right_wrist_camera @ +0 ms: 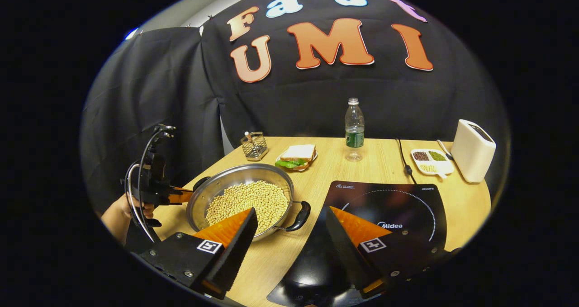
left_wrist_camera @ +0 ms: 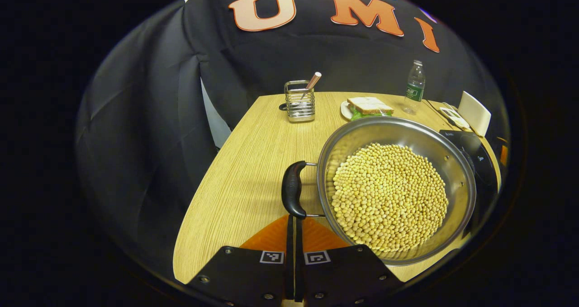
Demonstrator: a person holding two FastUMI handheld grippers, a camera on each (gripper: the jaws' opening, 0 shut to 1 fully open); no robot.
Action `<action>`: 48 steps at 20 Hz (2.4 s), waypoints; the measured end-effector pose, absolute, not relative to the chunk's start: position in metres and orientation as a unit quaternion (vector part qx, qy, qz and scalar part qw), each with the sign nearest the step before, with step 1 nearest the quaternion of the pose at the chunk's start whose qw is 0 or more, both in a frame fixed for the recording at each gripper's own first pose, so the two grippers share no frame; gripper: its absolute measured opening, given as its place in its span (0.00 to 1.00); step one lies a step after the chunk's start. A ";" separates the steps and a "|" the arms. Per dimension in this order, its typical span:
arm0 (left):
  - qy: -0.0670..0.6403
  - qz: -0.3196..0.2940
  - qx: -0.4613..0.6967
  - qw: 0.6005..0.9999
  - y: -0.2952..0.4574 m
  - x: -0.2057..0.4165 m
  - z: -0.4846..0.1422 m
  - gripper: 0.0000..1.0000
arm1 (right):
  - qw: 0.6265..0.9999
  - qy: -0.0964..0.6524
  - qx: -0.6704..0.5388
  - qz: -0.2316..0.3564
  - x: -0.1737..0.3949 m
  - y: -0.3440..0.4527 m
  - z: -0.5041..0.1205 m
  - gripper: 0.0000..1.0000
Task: First push the handle of the pot to place it horizontally, then grasp the pot with both hands and set it on the induction cooktop.
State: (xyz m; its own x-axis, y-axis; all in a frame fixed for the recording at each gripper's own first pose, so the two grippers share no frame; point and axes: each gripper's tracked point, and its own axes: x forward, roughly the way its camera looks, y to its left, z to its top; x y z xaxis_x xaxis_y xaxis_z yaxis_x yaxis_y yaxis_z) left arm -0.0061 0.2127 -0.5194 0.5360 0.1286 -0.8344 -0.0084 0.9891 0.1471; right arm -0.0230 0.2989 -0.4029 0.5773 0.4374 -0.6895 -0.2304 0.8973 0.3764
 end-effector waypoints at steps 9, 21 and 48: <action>0.405 -0.002 0.032 0.914 0.200 0.012 -0.429 0.27 | 0.849 0.480 0.140 0.171 -0.018 0.330 -0.431 0.93; 0.455 -0.006 0.007 0.890 0.202 0.036 -0.481 0.92 | 0.826 0.534 0.124 0.131 -0.014 0.346 -0.477 0.94; 0.492 0.017 0.015 0.870 0.197 0.029 -0.549 0.78 | 0.816 0.565 0.083 0.090 0.010 0.367 -0.533 0.66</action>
